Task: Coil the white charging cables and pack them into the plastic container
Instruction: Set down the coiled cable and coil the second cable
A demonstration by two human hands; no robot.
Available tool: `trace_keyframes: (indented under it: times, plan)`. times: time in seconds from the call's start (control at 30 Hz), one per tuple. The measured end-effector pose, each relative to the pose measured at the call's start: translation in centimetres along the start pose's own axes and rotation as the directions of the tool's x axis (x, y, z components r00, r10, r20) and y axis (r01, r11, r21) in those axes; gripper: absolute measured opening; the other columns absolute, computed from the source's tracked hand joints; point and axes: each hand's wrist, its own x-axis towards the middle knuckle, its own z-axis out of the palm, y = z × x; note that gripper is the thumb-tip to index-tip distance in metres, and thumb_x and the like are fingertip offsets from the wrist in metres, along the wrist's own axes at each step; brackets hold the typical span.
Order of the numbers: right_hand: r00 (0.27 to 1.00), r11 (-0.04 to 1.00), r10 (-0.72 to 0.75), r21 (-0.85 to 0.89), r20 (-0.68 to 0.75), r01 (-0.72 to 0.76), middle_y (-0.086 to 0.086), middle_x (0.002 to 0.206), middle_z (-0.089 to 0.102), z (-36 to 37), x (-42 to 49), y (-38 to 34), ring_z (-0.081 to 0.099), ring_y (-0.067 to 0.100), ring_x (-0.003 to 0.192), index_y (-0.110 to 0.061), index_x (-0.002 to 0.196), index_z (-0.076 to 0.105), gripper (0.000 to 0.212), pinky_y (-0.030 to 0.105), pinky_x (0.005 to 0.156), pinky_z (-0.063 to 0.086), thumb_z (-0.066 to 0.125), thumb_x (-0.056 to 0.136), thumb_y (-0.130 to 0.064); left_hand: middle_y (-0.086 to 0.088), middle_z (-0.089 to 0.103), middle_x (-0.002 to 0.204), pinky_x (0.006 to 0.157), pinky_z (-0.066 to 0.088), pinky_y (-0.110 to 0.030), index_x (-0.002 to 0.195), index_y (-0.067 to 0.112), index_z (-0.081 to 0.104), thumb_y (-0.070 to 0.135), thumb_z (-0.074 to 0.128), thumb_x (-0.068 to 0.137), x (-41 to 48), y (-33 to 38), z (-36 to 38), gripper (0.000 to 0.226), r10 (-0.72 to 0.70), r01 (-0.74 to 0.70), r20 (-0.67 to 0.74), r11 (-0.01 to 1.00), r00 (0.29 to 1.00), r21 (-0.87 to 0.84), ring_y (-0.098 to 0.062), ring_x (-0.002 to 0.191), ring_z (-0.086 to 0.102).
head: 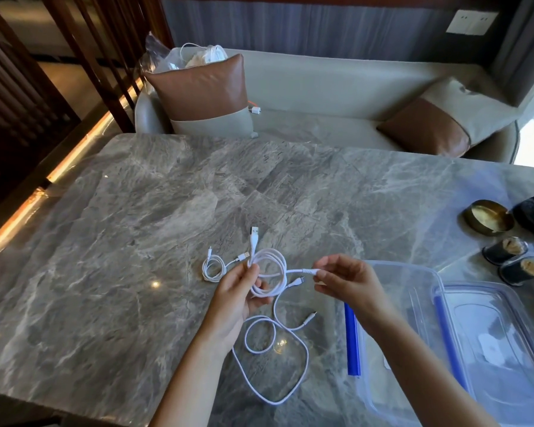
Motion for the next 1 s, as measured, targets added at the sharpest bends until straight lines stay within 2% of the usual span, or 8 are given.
trace_keyframes:
  times: [0.2, 0.3, 0.4, 0.47, 0.53, 0.67, 0.83, 1.0]
  plan:
    - [0.994, 0.950, -0.106, -0.293, 0.028, 0.110, -0.006, 0.104, 0.069, 1.0, 0.6, 0.0, 0.063, 0.001, 0.093, -0.020, 0.101, 0.066, 0.016, 0.012, 0.080, 0.048, 0.060, 0.089, -0.012, 0.007, 0.064, 0.068, 0.052, 0.051, -0.020, 0.085, 0.015, 0.064, 0.016, 0.051, 0.091, 0.2, -0.4, -0.6, 0.014, -0.102, 0.083, 0.113, 0.983, 0.988, 0.165, -0.004, 0.058, 0.059]
    - [0.985, 0.959, -0.048, -0.268, 0.166, 0.092, 0.002, 0.105, 0.070, 2.2, 0.8, 0.0, 0.064, 0.006, 0.096, -0.014, 0.110, 0.062, 0.019, 0.017, 0.086, 0.049, 0.055, 0.092, -0.013, 0.002, 0.063, 0.065, 0.053, 0.051, -0.020, 0.086, 0.010, 0.064, 0.010, 0.047, 0.092, 0.3, -0.5, -0.1, 0.018, -0.131, 0.109, 0.171, 0.985, 0.976, 0.131, -0.007, 0.057, 0.056]
    - [0.965, 0.963, 0.036, -0.269, 0.260, 0.037, 0.010, 0.093, 0.069, 3.1, 0.8, 0.4, 0.063, 0.014, 0.084, -0.009, 0.112, 0.060, 0.021, 0.030, 0.081, 0.051, 0.053, 0.093, -0.016, 0.002, 0.054, 0.058, 0.059, 0.045, -0.018, 0.085, 0.008, 0.062, 0.009, 0.044, 0.093, 0.6, -0.5, 0.3, 0.019, -0.092, 0.062, 0.166, 0.982, 0.982, 0.177, -0.007, 0.057, 0.052]
    - [0.973, 0.976, 0.053, -0.218, 0.224, -0.003, 0.005, 0.080, 0.069, 3.4, 0.9, 0.6, 0.065, 0.011, 0.075, -0.012, 0.107, 0.062, 0.017, 0.034, 0.076, 0.056, 0.052, 0.094, -0.014, 0.009, 0.057, 0.059, 0.068, 0.042, -0.013, 0.084, 0.006, 0.060, 0.013, 0.045, 0.093, 0.7, -0.5, 0.1, 0.019, -0.033, -0.026, 0.182, 0.949, 0.983, 0.313, -0.002, 0.066, 0.056]
    - [0.979, 0.990, 0.055, -0.138, 0.195, -0.028, -0.003, 0.070, 0.069, 3.2, 1.0, 0.8, 0.066, 0.007, 0.067, -0.012, 0.102, 0.064, 0.015, 0.029, 0.067, 0.059, 0.052, 0.093, -0.009, 0.015, 0.061, 0.062, 0.076, 0.042, -0.008, 0.091, 0.001, 0.059, 0.014, 0.046, 0.094, 0.8, -0.7, -0.2, 0.019, -0.006, -0.083, 0.221, 0.916, 0.975, 0.393, 0.005, 0.073, 0.058]
    - [0.983, 0.995, 0.089, -0.059, 0.162, -0.080, -0.004, 0.066, 0.067, 2.9, 1.6, 1.4, 0.064, 0.006, 0.064, -0.015, 0.096, 0.067, 0.016, 0.026, 0.064, 0.058, 0.054, 0.092, -0.008, 0.005, 0.056, 0.072, 0.066, 0.046, -0.013, 0.108, 0.010, 0.059, 0.012, 0.047, 0.094, 1.3, -0.9, -0.7, 0.019, -0.039, -0.078, 0.248, 0.891, 0.968, 0.447, -0.002, 0.067, 0.053]
    - [0.983, 0.982, 0.177, -0.081, 0.045, -0.173, 0.002, 0.075, 0.069, 2.5, 3.4, 2.8, 0.067, 0.007, 0.064, -0.012, 0.103, 0.065, 0.016, 0.022, 0.057, 0.055, 0.054, 0.092, -0.009, -0.007, 0.059, 0.088, 0.061, 0.048, -0.021, 0.108, 0.009, 0.059, 0.013, 0.054, 0.091, 3.6, -2.1, -1.1, 0.018, -0.064, 0.018, 0.079, 0.877, 0.995, 0.480, -0.012, 0.068, 0.057]
    - [0.978, 0.968, 0.194, -0.148, -0.078, -0.204, 0.008, 0.076, 0.065, 2.3, 7.0, 4.2, 0.062, 0.009, 0.059, -0.004, 0.104, 0.063, 0.016, 0.022, 0.055, 0.056, 0.054, 0.092, -0.006, -0.001, 0.060, 0.075, 0.063, 0.045, -0.023, 0.097, 0.011, 0.058, 0.010, 0.059, 0.087, 7.6, -3.6, -1.2, 0.011, -0.046, 0.032, 0.012, 0.843, 0.999, 0.537, 0.001, 0.057, 0.059]
